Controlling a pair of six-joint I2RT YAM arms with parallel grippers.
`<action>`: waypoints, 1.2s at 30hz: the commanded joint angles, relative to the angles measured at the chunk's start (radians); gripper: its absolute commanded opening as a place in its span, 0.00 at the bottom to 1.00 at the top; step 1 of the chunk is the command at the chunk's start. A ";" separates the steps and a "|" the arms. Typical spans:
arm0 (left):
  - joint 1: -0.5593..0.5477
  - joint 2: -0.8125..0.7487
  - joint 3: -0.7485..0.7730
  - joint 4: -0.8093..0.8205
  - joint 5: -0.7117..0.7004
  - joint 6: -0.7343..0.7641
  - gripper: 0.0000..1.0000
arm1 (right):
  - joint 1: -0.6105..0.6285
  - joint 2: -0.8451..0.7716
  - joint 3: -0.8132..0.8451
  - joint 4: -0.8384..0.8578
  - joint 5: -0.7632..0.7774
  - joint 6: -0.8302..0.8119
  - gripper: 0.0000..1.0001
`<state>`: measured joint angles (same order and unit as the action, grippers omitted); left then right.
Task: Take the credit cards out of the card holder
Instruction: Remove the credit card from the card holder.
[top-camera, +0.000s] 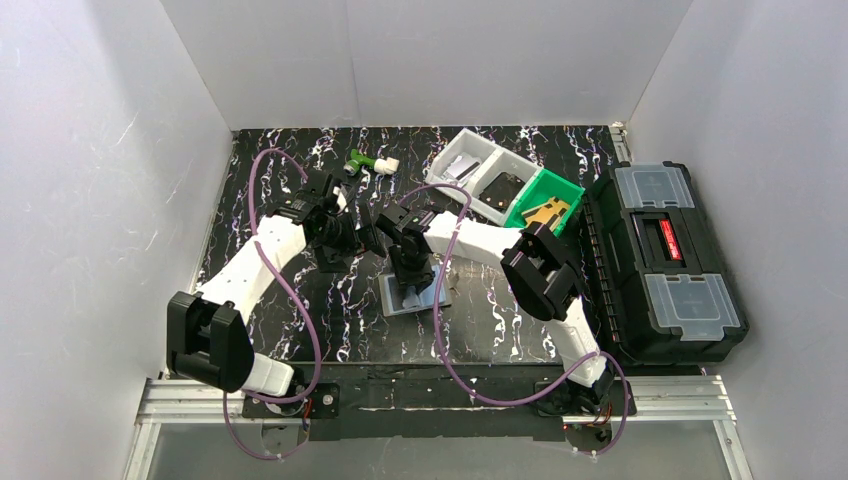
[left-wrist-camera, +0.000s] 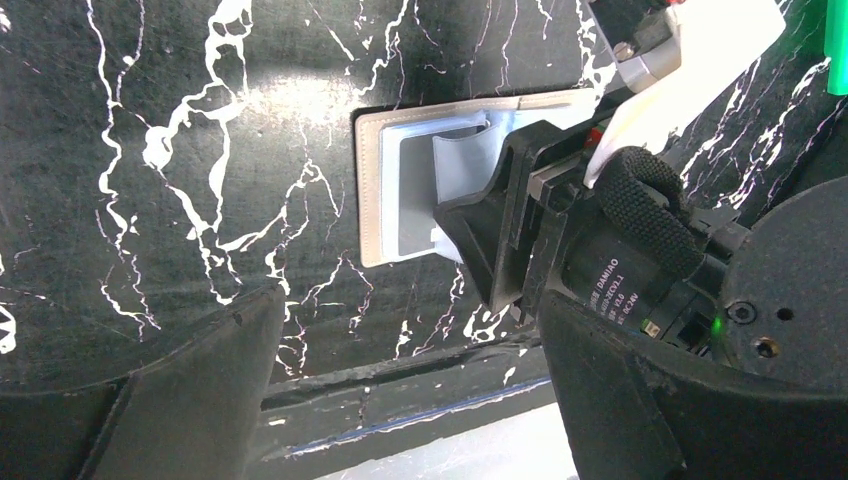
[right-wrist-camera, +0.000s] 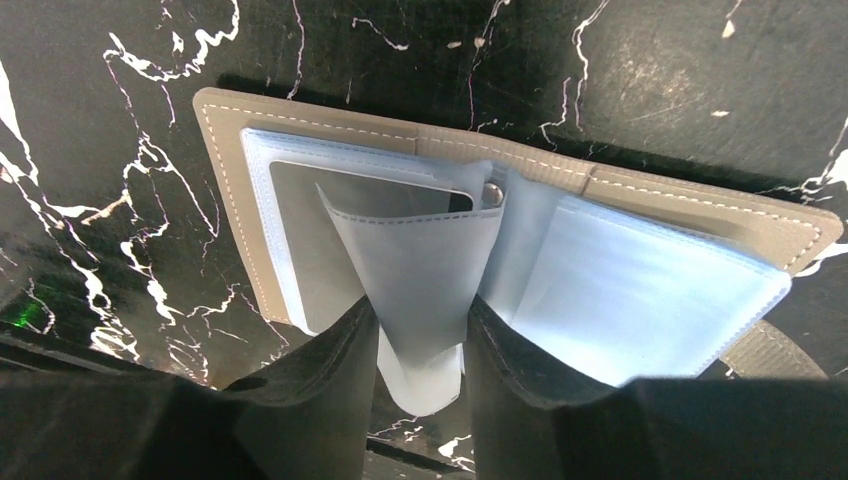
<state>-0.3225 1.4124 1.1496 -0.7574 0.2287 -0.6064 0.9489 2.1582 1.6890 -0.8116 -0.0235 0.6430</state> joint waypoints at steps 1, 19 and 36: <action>0.005 -0.027 -0.034 0.015 0.047 -0.011 0.98 | 0.007 0.019 -0.047 0.034 -0.022 -0.004 0.38; -0.080 0.145 -0.126 0.187 0.142 -0.072 0.31 | -0.069 -0.135 -0.302 0.356 -0.247 -0.032 0.08; -0.103 0.345 -0.093 0.253 0.086 -0.102 0.00 | -0.078 -0.218 -0.239 0.216 -0.124 -0.036 0.29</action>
<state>-0.4213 1.7470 1.0409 -0.4953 0.3508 -0.7101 0.8707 1.9900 1.3998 -0.5148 -0.2192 0.6205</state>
